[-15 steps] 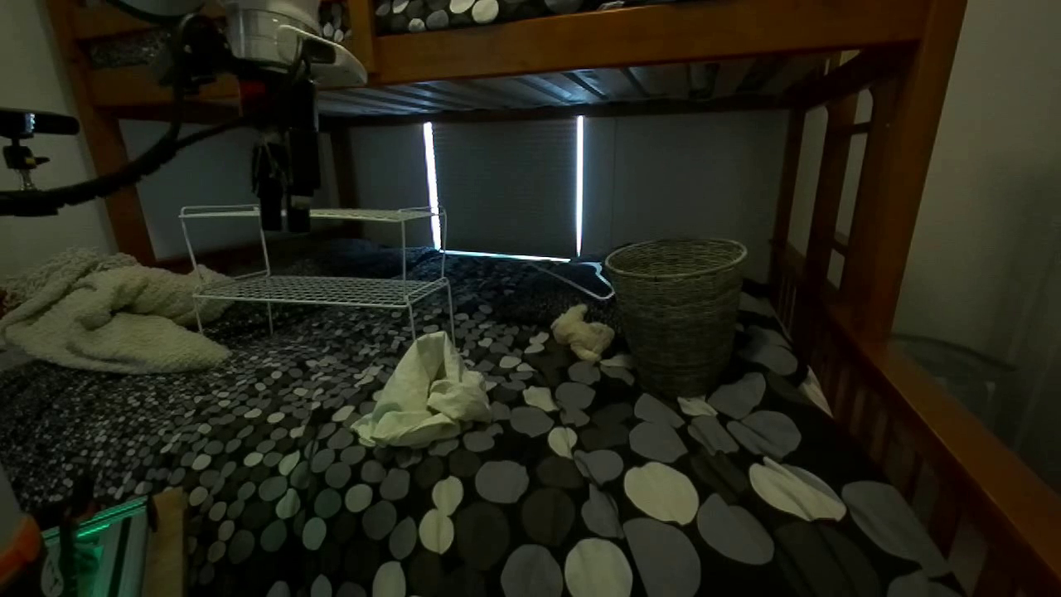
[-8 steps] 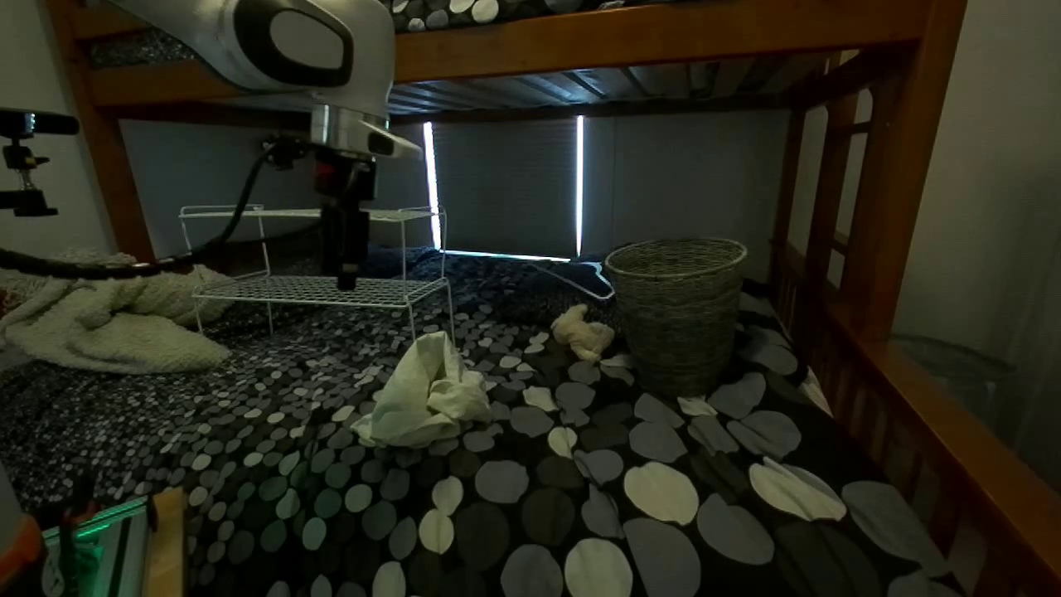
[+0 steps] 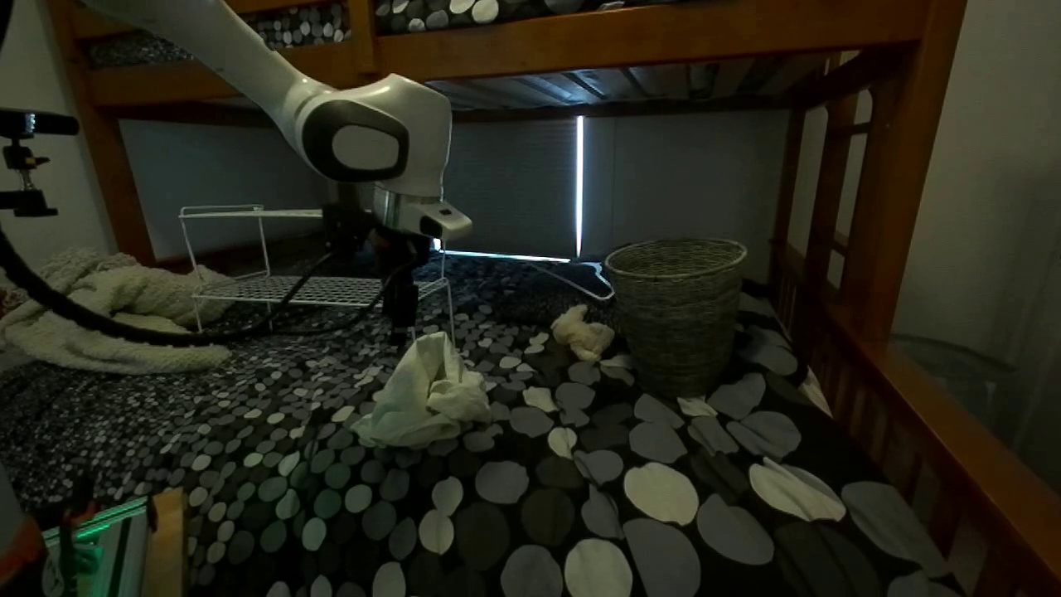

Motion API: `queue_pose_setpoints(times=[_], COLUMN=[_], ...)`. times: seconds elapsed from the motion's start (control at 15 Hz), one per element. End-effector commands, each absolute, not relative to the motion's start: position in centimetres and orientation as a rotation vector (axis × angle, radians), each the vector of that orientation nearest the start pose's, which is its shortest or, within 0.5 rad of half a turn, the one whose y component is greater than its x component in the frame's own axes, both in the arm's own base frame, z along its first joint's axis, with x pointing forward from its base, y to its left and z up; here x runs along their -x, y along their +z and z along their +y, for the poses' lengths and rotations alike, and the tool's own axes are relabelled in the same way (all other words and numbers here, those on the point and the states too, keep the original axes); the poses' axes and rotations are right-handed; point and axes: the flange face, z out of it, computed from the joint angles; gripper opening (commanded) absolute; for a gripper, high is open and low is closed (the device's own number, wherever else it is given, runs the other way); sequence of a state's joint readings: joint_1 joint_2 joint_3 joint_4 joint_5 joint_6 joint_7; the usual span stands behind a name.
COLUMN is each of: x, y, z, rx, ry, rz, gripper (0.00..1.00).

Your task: Pick up the white cloth and move it to the right side of the bed

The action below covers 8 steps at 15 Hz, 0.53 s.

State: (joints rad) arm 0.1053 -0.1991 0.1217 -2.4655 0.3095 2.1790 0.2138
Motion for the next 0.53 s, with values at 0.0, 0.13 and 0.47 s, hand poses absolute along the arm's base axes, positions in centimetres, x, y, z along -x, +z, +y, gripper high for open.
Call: queue_pose_setpoints(times=[0.0,0.13,0.47], x=[-44.5,-45.3,-46.0], y=[32.1,30.2,28.7], z=[9.5,8.5,7.8], rx=[2.888,2.883,2.887], ry=[0.189,0.157,0.159], rz=[0.351,0.369,0.366], gripper=[1.0,1.0,1.0])
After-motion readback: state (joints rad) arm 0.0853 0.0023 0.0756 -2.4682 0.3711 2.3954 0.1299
